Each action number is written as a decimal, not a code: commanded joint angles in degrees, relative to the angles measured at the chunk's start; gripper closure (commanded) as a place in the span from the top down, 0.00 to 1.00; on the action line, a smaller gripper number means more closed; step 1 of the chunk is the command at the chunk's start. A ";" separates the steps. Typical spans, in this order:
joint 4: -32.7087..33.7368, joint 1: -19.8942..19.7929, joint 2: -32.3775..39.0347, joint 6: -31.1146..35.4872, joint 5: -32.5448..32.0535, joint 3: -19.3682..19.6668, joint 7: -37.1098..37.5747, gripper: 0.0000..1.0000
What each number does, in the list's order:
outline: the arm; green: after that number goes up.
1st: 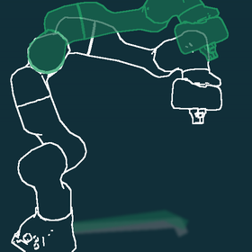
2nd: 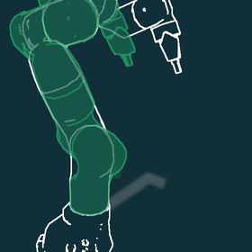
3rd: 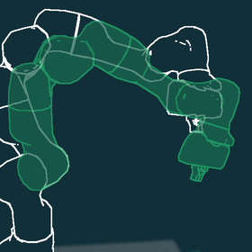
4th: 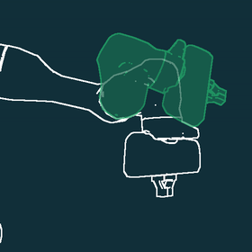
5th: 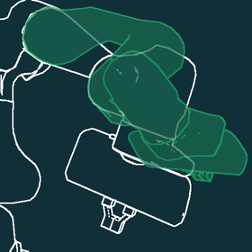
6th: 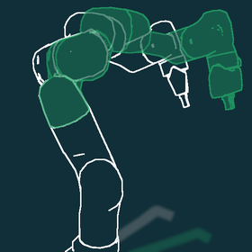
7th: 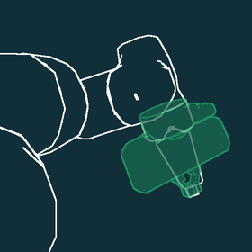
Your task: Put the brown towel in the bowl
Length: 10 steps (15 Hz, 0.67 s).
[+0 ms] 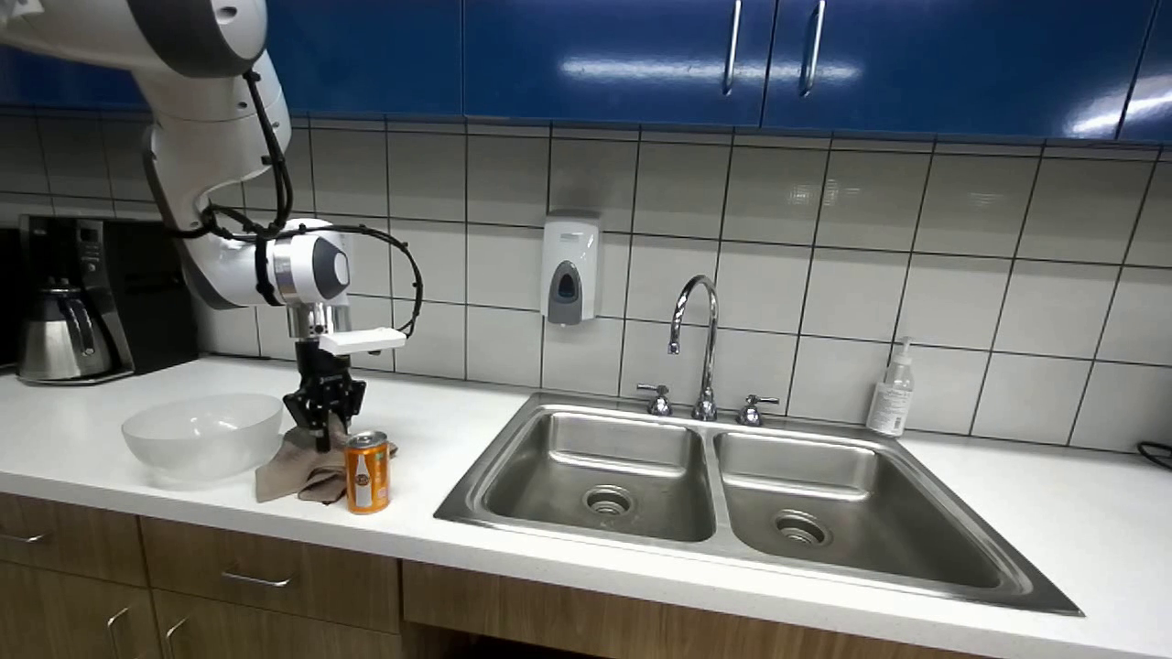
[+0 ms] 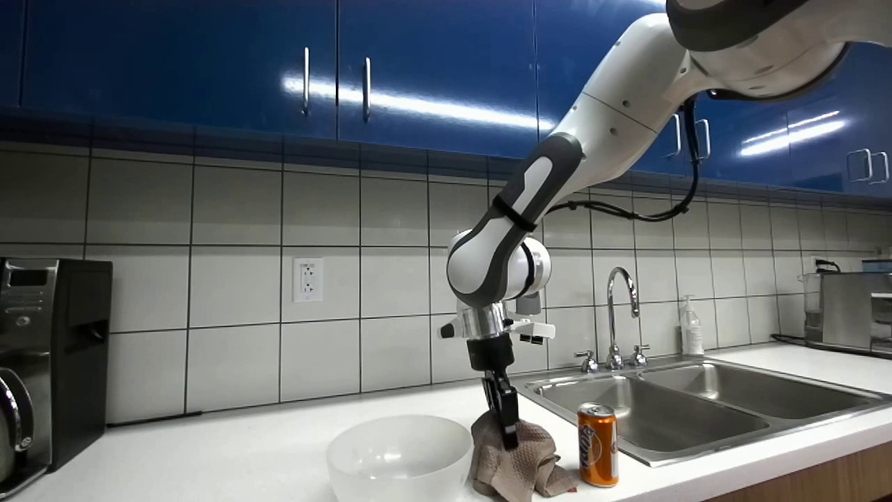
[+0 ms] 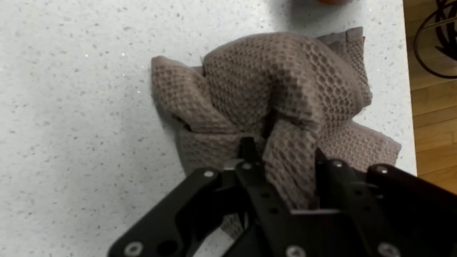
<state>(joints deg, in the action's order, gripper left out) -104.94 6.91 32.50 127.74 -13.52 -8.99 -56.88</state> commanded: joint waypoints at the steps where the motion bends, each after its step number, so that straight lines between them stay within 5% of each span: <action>1: -0.09 -0.70 -0.14 0.34 -0.72 -0.40 -1.12 0.05; 10: -1.07 -0.66 -3.35 -2.58 0.27 -0.48 0.27 0.02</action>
<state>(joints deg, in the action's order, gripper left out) -104.91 6.87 31.97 127.27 -13.49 -8.98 -56.85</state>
